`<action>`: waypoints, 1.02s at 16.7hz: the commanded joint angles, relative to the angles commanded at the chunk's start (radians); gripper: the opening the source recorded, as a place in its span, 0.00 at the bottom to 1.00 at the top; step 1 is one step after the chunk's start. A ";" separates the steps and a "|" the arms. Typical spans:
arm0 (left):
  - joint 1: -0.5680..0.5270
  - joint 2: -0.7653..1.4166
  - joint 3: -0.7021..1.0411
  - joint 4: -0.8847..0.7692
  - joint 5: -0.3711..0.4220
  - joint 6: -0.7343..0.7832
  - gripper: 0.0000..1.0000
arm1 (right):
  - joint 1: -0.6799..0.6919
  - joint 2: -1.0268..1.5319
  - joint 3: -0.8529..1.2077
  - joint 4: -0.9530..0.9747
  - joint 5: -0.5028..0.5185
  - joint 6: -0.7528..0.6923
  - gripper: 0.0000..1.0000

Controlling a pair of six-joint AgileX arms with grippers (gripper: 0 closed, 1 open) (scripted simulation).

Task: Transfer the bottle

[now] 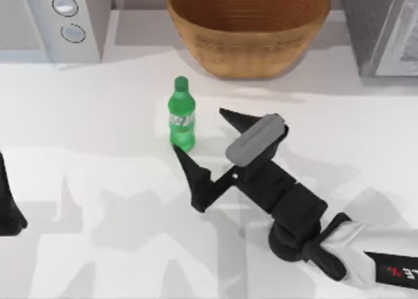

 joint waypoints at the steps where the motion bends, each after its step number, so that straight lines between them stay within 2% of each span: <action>1: 0.000 0.000 0.000 0.000 0.000 0.000 1.00 | -0.009 0.002 0.029 -0.004 0.003 -0.012 1.00; 11: 0.000 0.000 0.000 0.000 0.000 0.000 1.00 | -0.010 0.018 0.035 0.010 0.004 -0.023 1.00; 17: 0.000 0.000 0.000 0.000 0.000 0.000 1.00 | -0.005 -0.062 -0.151 0.136 -0.005 -0.023 1.00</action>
